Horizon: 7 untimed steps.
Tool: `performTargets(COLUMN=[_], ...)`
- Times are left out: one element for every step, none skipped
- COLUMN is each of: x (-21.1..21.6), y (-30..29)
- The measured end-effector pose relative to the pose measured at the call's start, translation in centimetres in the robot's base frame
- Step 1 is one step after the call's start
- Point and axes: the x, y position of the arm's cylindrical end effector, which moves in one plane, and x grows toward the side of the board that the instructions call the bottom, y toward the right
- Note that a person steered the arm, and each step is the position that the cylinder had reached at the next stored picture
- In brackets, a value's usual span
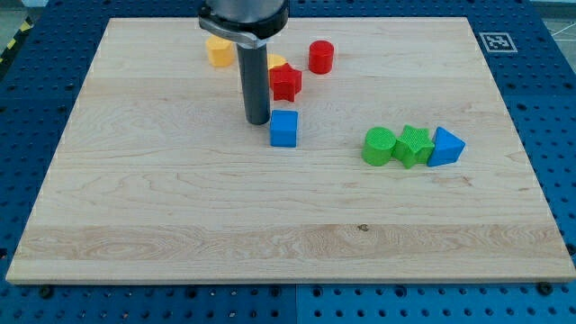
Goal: Move the blue cube towards the green circle
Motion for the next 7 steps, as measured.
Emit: performTargets(x=[1.4,2.8,2.0,2.6,4.0,5.3,6.4], y=[2.0,2.4,1.7,1.3,1.3,1.4,2.4])
